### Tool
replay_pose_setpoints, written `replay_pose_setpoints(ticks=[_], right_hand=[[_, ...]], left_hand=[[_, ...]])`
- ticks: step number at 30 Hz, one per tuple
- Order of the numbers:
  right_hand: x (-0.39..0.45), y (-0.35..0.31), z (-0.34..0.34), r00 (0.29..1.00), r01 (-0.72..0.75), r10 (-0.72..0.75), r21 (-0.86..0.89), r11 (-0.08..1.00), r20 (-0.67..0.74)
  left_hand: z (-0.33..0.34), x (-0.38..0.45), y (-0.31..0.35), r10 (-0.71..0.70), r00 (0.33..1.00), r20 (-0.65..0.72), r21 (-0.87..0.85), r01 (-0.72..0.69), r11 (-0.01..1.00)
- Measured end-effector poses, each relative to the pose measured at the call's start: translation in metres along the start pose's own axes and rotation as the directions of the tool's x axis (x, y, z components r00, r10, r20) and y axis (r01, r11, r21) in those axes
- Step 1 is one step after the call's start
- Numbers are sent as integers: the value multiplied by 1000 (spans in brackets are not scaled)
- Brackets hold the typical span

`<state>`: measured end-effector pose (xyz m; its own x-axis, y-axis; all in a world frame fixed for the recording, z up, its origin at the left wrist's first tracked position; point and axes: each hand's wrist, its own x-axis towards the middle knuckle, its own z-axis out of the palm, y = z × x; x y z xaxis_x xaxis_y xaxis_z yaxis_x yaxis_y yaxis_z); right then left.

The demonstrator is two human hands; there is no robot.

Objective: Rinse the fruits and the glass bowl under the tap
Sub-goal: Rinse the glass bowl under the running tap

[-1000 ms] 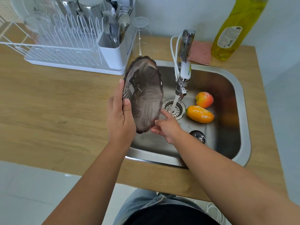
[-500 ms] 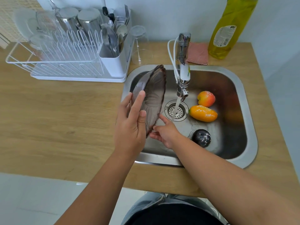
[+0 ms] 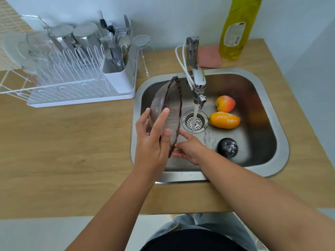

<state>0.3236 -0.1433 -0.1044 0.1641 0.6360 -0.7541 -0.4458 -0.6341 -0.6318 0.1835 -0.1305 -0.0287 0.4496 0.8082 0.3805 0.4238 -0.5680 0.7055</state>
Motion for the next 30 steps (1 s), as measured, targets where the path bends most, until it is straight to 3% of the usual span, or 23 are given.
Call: replay_pose_setpoints(ticks=[8, 14, 19, 22, 25, 30], right_hand=[[-2, -1, -5, 999, 32, -32, 6, 999, 1], [-3, -1, -4, 999, 47, -47, 27, 999, 16], [-11, -6, -4, 993, 88, -96, 120, 989, 63], [-21, -9, -1, 981, 134, -154, 170, 976, 116], [-31, -9, 2, 968, 179, -206, 183, 967, 141], [-42, -12, 6, 950, 245, -268, 151, 958, 159]], left_hand=[[-4, 0, -2, 44, 999, 24, -16, -44, 999], [-12, 2, -4, 15, 995, -95, -44, -19, 999], [-28, 1, -40, -176, 962, -209, -206, 132, 969], [-44, -1, -47, -333, 904, -268, -391, 214, 895], [-56, -6, -50, -500, 833, -236, -572, 297, 765], [-61, -16, -62, -625, 739, -251, -641, 356, 679]])
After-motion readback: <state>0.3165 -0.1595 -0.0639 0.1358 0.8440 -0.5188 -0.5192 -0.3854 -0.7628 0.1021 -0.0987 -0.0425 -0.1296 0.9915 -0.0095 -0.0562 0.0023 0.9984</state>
